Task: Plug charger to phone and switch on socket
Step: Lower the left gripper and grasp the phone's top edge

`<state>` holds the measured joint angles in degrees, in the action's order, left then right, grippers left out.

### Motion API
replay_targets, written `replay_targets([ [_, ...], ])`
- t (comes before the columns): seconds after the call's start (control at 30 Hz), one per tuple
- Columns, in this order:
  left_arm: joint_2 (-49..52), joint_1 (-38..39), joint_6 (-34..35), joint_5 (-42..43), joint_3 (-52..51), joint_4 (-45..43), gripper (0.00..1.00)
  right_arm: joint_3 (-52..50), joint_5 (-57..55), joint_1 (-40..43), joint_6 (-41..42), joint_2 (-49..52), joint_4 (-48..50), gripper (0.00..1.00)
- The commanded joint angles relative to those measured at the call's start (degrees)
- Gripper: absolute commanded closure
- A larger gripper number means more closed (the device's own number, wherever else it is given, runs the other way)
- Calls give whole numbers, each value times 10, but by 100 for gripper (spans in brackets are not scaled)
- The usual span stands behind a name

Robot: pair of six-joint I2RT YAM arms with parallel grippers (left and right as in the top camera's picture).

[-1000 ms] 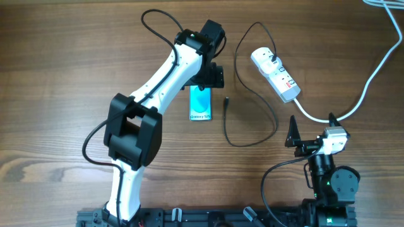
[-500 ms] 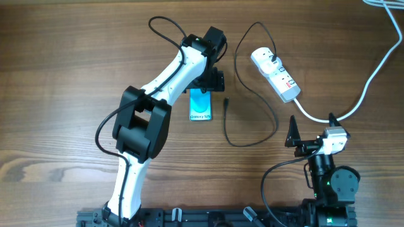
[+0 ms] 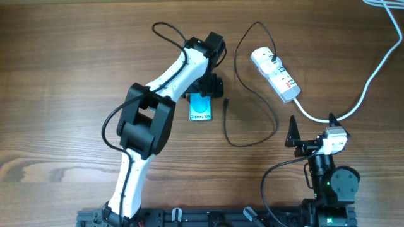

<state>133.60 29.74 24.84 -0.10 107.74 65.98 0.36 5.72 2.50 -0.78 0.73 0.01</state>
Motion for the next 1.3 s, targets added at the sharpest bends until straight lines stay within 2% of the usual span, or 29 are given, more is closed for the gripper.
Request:
replay_targets([
  [0.0, 7, 1, -35, 37, -5, 2, 0, 0, -6, -3, -6, -3, 2, 0],
  [0.37, 7, -11, -31, 30, -9, 3, 0, 0, -6, -3, -6, -3, 1, 0],
  [0.5, 7, -14, 26, 9, -9, 6, 0, 0, -6, -3, -6, -3, 1, 0],
  [1.1, 7, -12, -11, 9, -10, 10, 0, 0, -6, -3, -6, -3, 2, 0],
  [1.27, 7, -17, -13, 12, -40, -7, 0, 0, -6, -3, -6, -3, 2, 0],
])
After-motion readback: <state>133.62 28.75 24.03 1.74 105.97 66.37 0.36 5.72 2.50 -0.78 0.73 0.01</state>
